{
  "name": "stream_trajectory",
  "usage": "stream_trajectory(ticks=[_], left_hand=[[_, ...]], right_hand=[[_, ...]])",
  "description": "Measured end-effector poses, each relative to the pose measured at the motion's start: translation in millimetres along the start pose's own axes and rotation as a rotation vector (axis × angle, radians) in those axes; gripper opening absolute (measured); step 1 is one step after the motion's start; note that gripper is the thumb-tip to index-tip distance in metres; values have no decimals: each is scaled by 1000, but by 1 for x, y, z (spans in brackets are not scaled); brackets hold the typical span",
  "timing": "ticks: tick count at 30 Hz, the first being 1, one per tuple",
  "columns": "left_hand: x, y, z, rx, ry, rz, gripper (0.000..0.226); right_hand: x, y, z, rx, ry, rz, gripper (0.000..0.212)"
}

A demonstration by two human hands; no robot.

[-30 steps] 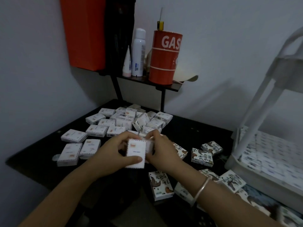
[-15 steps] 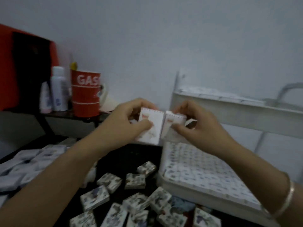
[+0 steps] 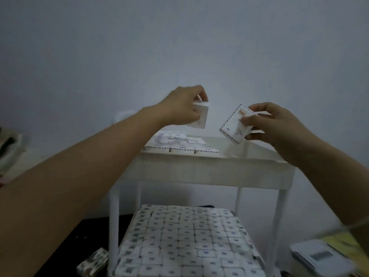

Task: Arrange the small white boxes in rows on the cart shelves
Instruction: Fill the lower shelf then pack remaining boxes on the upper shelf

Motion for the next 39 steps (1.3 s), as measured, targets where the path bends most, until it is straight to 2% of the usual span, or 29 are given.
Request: stream_trajectory(ticks=[5,9,12,15,18,21,24,30,33,39], left_hand=[[-53,-28,28,-17,-191,188,36],[-71,-44,37,-31,-306,238,34],[-74,-55,41,22,-402,230,32],[-74,-64,45,132,-448,114,27],[-79,-70,44,210,-478,41,29],[-89,-74,37,215,-546,59,30],[-92,-76,36,166,-523,147,25],[-84,-75,33,114,-486,177,11],[-81,-74,30,112,-503,165,20],[-73,-72,27,97,-444,232,50]], right_hand=[[6,17,21,19,49,-85,19],[-2,14,34,164,71,-290,21],[-14,6,46,273,87,-431,28],[-31,-2,62,350,105,-545,39],[-52,-6,82,394,81,-695,31],[-74,-4,99,422,37,-788,25],[-92,4,109,438,36,-864,26],[-111,40,116,389,-20,-927,28],[-110,51,116,336,-83,-902,27],[-123,59,107,166,-237,-614,26]])
Point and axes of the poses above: each hand's wrist, its own z-axis towards the middle knuckle, its own x-axis out of the back of the hand, y = z × x, the point moved 5 cm from there along z, towards the middle knuckle, and after that the axes turned 12 degrees about y, right-handed, at the moved point
